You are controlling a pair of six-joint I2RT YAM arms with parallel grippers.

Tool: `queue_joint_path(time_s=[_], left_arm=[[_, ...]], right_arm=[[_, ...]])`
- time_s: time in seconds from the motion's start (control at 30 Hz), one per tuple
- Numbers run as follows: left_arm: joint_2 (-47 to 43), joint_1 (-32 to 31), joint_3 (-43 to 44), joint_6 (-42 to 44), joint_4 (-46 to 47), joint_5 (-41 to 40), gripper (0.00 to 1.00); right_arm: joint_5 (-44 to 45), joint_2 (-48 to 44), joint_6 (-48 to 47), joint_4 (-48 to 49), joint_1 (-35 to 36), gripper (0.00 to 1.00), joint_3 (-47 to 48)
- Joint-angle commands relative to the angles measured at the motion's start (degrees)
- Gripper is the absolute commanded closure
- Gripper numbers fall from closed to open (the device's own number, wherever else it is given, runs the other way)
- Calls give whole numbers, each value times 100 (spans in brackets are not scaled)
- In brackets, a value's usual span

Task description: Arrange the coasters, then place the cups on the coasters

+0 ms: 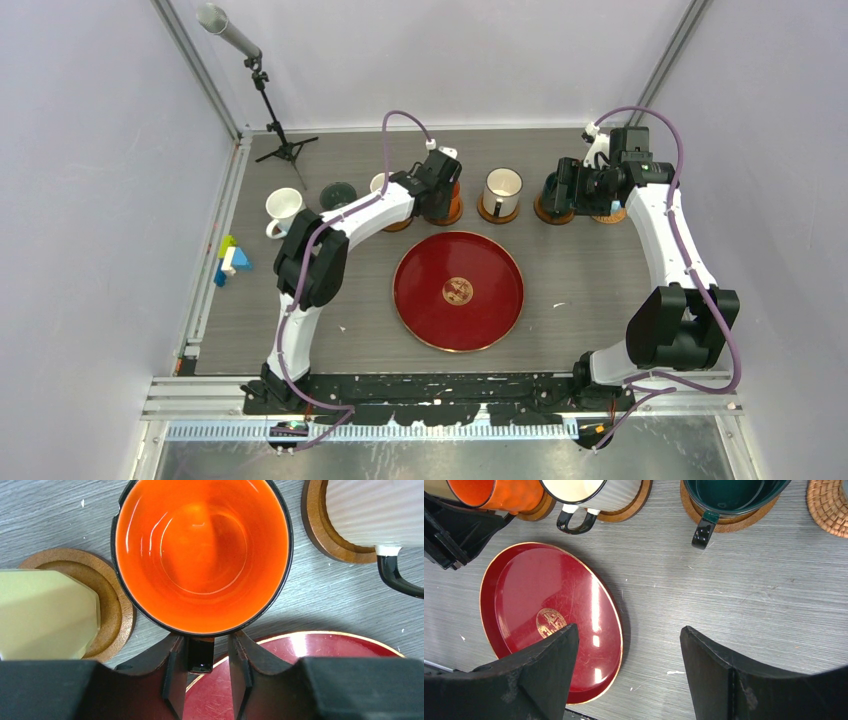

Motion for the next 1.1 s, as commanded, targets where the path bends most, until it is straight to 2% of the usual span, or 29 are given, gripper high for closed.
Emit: queue_joint_path(time_s=[0.0, 0.4, 0.57, 0.83, 1.07], left_arm=[[-51, 5, 265, -130, 62, 104, 65], [-36, -31, 285, -137, 129, 369, 65], [-113, -52, 228, -94, 180, 444, 62], [-304, -48, 189, 145, 308, 460, 51], [-769, -48, -55, 632, 243, 304, 31]], right_arm=[[-9, -16, 21, 102, -27, 21, 119], [-2, -25, 15, 97, -28, 21, 111], [-15, -25, 11, 96, -34, 21, 120], [-94, 2, 28, 97, -30, 21, 155], [-202, 2, -55, 77, -26, 21, 247]])
